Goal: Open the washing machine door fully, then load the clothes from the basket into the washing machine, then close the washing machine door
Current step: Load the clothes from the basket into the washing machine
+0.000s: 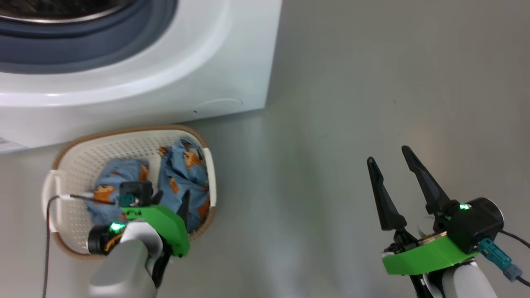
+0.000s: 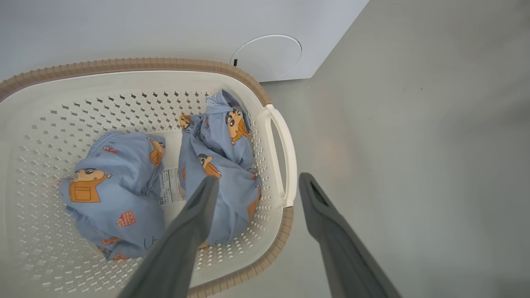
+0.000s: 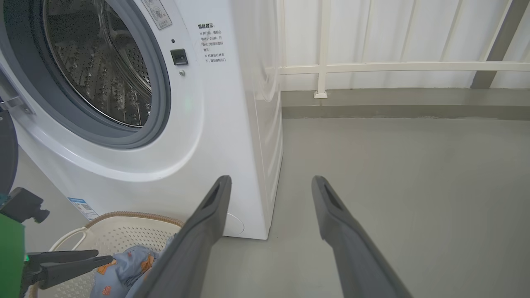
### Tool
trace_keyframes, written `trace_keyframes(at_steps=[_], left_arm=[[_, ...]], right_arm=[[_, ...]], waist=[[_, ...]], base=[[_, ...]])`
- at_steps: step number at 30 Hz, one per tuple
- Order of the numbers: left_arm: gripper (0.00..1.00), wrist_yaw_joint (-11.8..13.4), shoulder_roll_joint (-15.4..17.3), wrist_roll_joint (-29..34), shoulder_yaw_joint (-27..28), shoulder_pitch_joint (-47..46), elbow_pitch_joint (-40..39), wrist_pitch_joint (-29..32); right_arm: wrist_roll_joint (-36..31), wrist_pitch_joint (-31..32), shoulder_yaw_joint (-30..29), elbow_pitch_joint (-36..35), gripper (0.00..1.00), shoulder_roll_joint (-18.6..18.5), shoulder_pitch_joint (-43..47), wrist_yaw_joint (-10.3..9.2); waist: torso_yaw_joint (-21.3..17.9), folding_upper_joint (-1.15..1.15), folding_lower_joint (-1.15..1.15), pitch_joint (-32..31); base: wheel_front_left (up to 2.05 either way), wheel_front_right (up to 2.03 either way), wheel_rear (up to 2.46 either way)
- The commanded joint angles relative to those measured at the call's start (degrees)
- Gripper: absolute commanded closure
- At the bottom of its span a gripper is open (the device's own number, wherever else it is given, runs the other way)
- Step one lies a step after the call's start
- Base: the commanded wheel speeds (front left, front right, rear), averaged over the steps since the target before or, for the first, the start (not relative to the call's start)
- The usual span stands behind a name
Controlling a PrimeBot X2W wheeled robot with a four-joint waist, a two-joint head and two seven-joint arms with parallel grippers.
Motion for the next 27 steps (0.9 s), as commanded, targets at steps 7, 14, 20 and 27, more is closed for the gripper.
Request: trace_keyframes(at_steps=[7,14,20,27], left_arm=[[0.0,-0.5,3.6,-1.6,2.5,-7.0,5.8,-0.9],[0.0,0.5,10.7,-3.6,4.7,-13.8,9.0,1.8],[0.0,3.1,14.6,-4.5,5.5,-18.3,9.7,5.8],[0.0,6.2,16.2,-5.0,5.9,-19.6,10.0,6.9]], right_arm=[[2.3,-1.3,3.6,-0.6,0.0,-0.2,-3.9,0.09],[6.9,-1.6,6.3,-2.1,0.0,-0.2,-7.5,0.09],[9.5,-1.6,7.9,-2.9,0.0,-0.2,-9.6,0.09],[10.3,-1.6,8.1,-3.0,0.0,-0.2,-10.4,0.09]], waist=[[-9.3,0.0,0.0,13.0],[-15.6,0.0,0.0,22.4],[-17.5,0.0,0.0,27.8],[-17.8,0.0,0.0,29.2]], base=[[0.0,0.0,0.0],[0.0,0.0,0.0],[0.0,0.0,0.0],[0.0,0.0,0.0]])
